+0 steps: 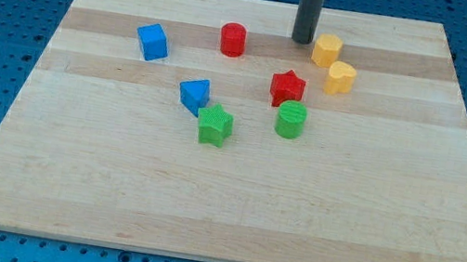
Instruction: Move the red star closer to the yellow hexagon
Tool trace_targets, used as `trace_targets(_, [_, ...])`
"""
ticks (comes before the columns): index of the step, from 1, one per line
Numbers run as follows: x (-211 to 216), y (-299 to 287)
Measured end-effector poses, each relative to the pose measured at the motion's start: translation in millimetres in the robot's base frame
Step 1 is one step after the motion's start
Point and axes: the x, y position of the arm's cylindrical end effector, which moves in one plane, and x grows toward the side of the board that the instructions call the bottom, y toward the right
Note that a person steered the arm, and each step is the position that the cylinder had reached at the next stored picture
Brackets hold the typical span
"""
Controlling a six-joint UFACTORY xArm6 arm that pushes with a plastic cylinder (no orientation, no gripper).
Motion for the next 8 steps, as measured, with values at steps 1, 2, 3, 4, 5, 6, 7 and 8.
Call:
trace_targets(1, [28.3, -35.1])
trace_targets(2, [48.7, -58.2])
trace_targets(3, [71.0, -69.4])
trace_targets(4, [76.4, -69.4])
trace_targets(5, [105.1, -69.4])
trace_targets(6, [123.8, -69.3])
trace_targets(7, [126.7, -69.3])
trace_targets(8, [142.5, -65.1])
